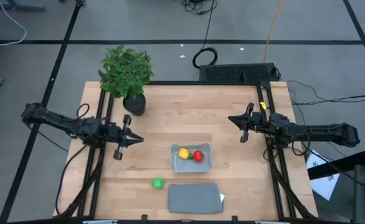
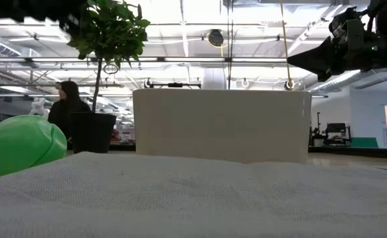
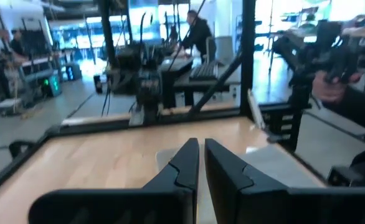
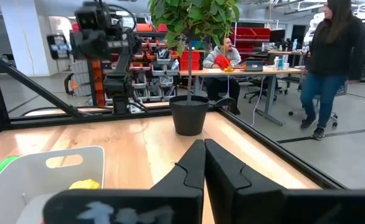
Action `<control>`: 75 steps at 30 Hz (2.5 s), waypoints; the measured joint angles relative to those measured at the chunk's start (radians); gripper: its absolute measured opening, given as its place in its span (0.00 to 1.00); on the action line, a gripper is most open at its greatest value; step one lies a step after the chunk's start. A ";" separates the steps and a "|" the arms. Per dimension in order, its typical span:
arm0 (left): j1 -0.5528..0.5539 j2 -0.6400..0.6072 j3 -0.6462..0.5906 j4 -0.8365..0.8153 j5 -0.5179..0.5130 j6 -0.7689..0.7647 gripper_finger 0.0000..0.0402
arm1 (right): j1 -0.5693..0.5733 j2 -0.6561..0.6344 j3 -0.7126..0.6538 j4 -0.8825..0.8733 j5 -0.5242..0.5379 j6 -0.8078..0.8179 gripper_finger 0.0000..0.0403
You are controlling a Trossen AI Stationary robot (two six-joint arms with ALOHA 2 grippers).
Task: Pick and placing Produce into tupperware
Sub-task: Put the green pear into the gray bin
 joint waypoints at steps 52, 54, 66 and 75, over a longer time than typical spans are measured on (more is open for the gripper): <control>-0.209 0.770 0.379 -0.191 0.181 -0.364 0.35 | 0.000 0.000 -0.001 -0.066 0.000 0.008 0.00; -0.210 0.770 0.379 -0.178 0.181 -0.366 0.45 | 0.000 0.000 -0.001 -0.066 0.000 0.008 0.00; -0.212 0.771 0.379 -0.173 0.229 -0.423 0.81 | 0.000 0.000 0.000 -0.067 -0.028 0.009 0.00; -0.215 0.883 0.378 -0.177 0.204 -0.427 0.82 | 0.000 0.000 0.000 -0.066 -0.051 0.009 0.00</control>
